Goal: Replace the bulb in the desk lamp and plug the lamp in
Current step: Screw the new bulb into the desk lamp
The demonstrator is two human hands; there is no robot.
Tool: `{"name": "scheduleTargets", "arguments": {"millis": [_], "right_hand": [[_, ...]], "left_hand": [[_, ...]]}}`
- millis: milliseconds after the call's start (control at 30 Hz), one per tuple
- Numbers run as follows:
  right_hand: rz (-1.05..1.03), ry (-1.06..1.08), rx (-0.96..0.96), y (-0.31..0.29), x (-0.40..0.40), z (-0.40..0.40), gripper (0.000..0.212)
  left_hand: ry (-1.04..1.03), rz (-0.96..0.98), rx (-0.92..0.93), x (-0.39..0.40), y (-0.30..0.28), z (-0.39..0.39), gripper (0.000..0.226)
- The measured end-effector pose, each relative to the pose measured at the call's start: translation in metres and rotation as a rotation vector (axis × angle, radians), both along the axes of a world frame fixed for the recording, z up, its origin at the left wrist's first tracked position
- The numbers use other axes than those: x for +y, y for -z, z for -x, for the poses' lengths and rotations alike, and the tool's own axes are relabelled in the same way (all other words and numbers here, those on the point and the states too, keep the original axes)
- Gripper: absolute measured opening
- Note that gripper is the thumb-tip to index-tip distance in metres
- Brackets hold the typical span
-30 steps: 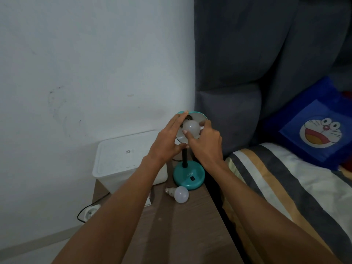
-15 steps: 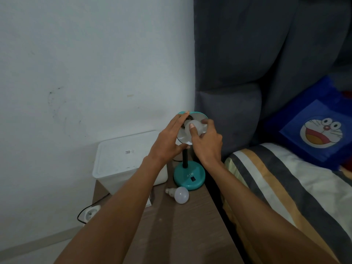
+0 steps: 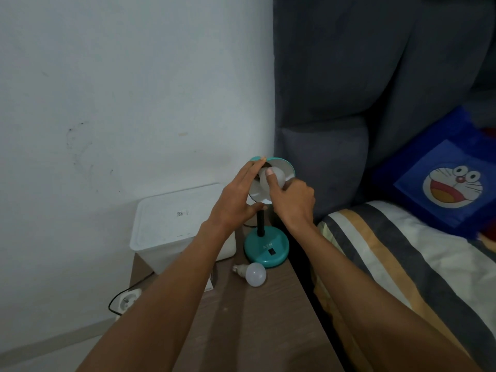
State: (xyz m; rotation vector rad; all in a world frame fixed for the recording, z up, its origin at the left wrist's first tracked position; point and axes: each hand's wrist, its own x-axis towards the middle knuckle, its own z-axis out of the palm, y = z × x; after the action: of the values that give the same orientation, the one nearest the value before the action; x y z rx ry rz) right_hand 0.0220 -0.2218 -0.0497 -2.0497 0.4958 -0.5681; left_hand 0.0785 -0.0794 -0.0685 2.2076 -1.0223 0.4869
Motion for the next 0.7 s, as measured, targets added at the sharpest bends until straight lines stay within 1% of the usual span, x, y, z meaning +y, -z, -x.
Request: {"name": "scheduleTargets", "arguments": {"millis": [100,167,233,333,367,433,467,500,533,633,700], "right_hand": [[-0.036,0.013,-0.050,-0.0037,0.0017,0.0024,0.061],[0.000,-0.024,-0.060,-0.0034,0.0027,0.0032,0.054],[0.042,-0.063,-0.066,-0.0032,0.0026,0.0044,0.053],[0.071,-0.066,-0.026,-0.0020,0.0002,0.0038,0.058],[0.040,-0.046,-0.007,-0.0018,0.0000,0.0024,0.059],[-0.089,-0.018,0.026,-0.0042,0.0014,0.0003,0.076],[-0.119,-0.011,0.051,-0.0042,0.0017,0.0000,0.085],[-0.098,-0.007,0.069,-0.0039,0.0013,0.0004,0.088],[-0.052,0.000,0.067,-0.0045,0.0018,0.0022,0.087],[0.024,0.025,-0.041,-0.0070,0.0015,0.0057,0.061],[0.078,-0.031,-0.117,-0.0083,0.0044,0.0065,0.052]], "left_hand": [[-0.007,-0.005,0.007,-0.0009,0.0006,0.0006,0.101],[-0.007,-0.003,0.013,-0.0012,0.0005,0.0002,0.100],[-0.005,0.000,0.016,-0.0009,0.0005,0.0001,0.100],[-0.004,0.002,0.019,-0.0003,0.0006,-0.0003,0.100],[-0.003,0.002,0.019,-0.0005,0.0002,0.0000,0.100],[0.002,0.005,0.018,-0.0005,-0.0003,0.0009,0.099],[0.003,0.006,0.016,-0.0002,-0.0008,0.0011,0.098],[0.001,0.004,0.014,0.0004,-0.0011,0.0010,0.098],[-0.001,0.002,0.012,0.0006,-0.0016,0.0010,0.098],[0.000,-0.003,0.013,-0.0001,-0.0017,0.0018,0.099],[0.009,-0.004,0.018,-0.0014,-0.0013,0.0025,0.099]]}}
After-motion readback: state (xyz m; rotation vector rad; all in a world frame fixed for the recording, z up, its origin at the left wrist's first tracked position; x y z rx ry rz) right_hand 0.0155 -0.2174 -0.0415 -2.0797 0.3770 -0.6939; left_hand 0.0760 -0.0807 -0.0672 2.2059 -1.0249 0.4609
